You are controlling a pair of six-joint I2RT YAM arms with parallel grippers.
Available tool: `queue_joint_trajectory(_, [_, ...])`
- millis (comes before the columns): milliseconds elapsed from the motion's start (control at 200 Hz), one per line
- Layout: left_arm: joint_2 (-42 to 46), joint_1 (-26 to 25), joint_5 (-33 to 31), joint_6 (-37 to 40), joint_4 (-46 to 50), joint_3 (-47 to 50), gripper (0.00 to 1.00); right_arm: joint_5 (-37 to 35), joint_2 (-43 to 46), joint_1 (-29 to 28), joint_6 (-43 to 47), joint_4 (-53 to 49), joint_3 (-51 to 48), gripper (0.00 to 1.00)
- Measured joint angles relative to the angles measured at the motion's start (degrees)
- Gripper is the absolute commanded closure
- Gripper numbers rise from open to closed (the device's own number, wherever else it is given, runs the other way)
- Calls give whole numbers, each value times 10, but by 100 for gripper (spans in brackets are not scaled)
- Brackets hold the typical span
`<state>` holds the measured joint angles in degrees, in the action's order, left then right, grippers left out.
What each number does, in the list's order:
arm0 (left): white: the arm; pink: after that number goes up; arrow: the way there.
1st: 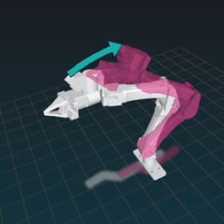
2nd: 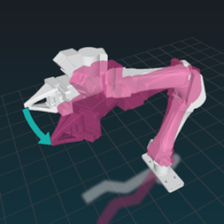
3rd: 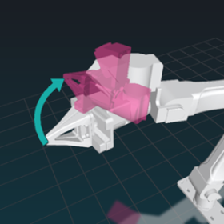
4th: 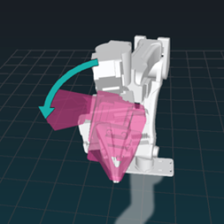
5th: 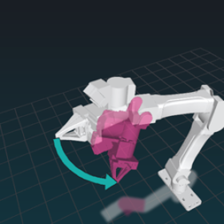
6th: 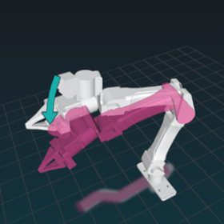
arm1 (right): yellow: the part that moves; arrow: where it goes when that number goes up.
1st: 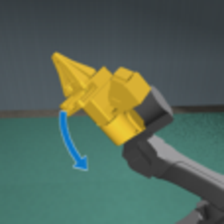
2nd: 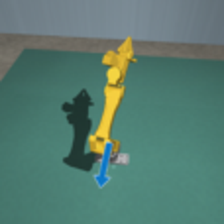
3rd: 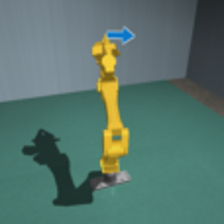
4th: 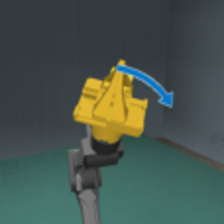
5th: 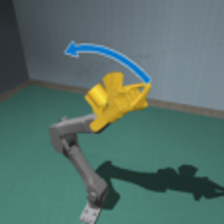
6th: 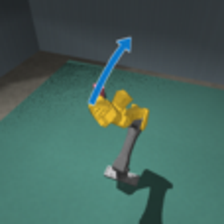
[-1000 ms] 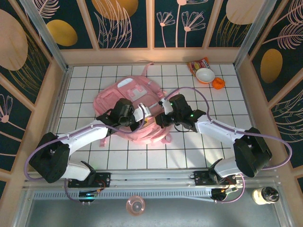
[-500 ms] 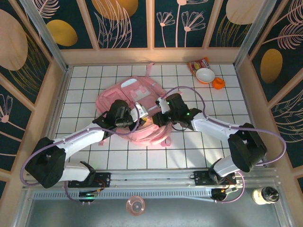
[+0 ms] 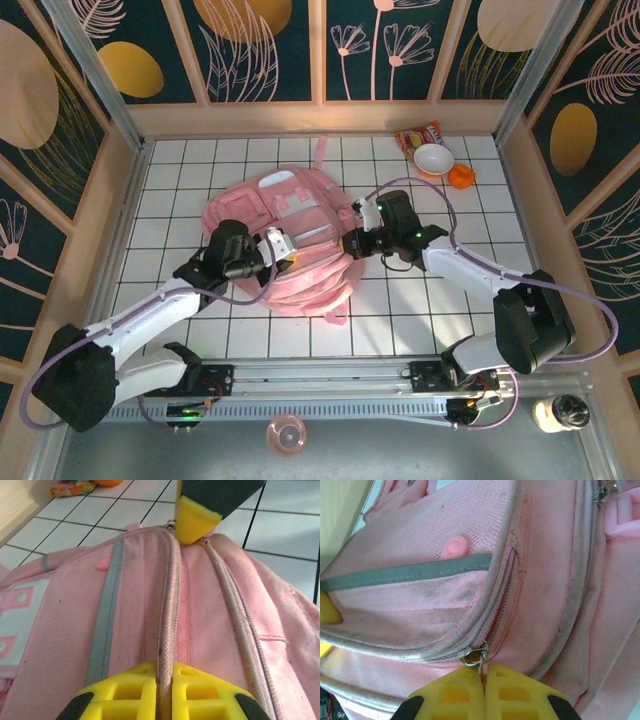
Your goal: Pack books, pencil case, and school supplies into a backpack
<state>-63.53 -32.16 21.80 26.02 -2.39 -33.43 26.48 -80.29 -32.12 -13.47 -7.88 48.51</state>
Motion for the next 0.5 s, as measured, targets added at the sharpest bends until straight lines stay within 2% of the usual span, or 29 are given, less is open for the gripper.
queue_joint_trajectory(75, [22,10,-26,14,30,5,64,-11,0,-28,-9,4,0,100])
queue_joint_trajectory(160, [40,24,-66,18,52,5,35,-21,0,-63,-28,16,-3,100])
queue_joint_trajectory(205, [45,30,-79,20,58,5,26,-24,0,-82,-42,25,-7,100])
queue_joint_trajectory(270, [46,36,-81,15,70,0,21,-27,0,-106,-59,34,-12,100])
queue_joint_trajectory(500, [6,21,9,10,76,-42,23,-30,0,-140,-85,52,-14,100])
